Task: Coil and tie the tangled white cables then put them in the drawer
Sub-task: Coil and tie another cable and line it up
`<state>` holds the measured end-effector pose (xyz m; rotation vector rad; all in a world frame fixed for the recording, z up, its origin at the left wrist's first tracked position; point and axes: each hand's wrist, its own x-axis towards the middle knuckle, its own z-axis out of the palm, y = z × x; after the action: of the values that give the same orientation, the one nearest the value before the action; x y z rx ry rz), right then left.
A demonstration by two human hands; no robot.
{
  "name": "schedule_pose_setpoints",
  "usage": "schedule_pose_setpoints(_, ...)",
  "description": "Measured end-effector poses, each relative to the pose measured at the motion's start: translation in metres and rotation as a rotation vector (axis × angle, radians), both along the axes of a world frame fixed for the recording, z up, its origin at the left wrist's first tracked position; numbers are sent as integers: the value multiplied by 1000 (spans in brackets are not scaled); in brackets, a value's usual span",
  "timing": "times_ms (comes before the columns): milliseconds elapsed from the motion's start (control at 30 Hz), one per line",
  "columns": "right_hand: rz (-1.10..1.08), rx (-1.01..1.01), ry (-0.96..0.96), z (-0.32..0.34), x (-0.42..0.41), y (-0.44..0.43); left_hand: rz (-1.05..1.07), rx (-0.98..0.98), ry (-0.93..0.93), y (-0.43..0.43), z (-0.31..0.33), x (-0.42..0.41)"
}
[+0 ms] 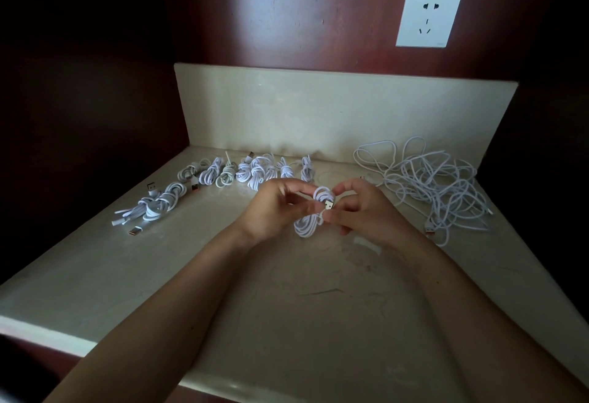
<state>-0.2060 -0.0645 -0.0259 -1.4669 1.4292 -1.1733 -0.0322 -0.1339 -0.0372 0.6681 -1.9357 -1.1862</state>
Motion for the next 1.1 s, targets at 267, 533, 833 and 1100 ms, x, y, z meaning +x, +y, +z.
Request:
schedule_pose_setpoints(267, -287, -287, -149, -3, 15, 1, 183, 200, 211, 1, -2, -14)
schedule_pose_setpoints(533, -367, -448, -23, -10, 20, -4, 121, 394, 322, 8, 6, -12)
schedule_pose_setpoints(833, -324, -538, 246, -6, 19, 1, 142, 231, 238, 7, 10, -6)
schedule_pose_setpoints(1100, -295, -567, 416, -7, 19, -1, 126, 31, 180, 5, 4, -3)
